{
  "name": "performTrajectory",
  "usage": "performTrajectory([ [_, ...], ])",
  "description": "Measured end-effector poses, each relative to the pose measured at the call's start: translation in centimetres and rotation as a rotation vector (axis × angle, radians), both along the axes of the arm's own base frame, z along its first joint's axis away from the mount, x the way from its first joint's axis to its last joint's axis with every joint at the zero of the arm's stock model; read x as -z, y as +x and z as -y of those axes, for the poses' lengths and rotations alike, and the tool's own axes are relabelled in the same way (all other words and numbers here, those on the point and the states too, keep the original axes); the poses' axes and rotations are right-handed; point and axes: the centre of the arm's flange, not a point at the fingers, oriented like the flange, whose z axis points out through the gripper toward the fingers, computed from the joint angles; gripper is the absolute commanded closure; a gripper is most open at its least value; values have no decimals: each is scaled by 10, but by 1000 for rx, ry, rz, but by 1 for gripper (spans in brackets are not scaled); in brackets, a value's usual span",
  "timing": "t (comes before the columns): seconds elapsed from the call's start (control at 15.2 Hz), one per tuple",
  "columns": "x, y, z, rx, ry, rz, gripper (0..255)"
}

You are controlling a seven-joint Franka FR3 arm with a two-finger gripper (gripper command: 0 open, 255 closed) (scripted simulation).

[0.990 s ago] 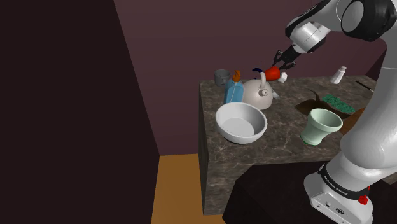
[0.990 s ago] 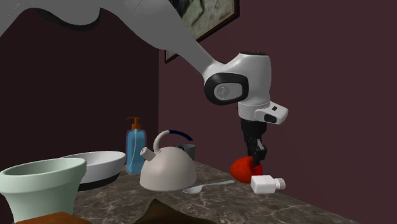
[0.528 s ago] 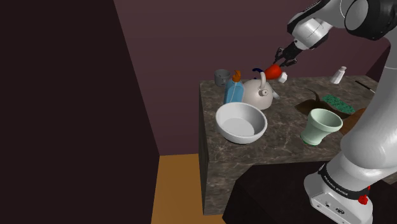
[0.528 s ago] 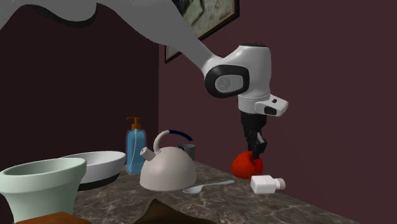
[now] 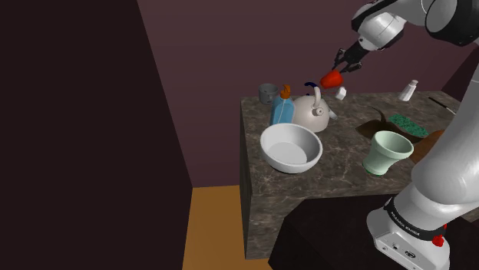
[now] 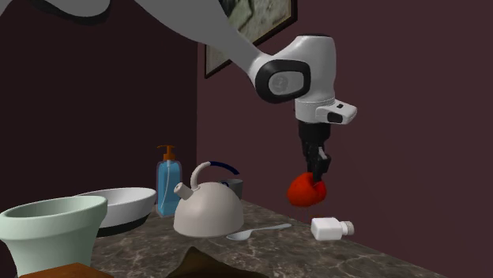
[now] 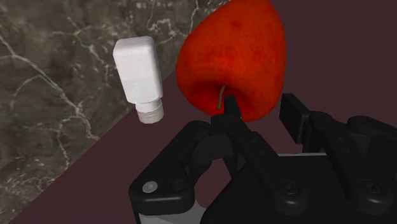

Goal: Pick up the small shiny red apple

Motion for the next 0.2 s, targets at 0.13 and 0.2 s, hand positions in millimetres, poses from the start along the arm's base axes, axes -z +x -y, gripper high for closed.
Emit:
performTrajectory([
  [0.13,-11,1,0,0,0,0,255],
  [0.2,-14,1,0,0,0,0,255],
])
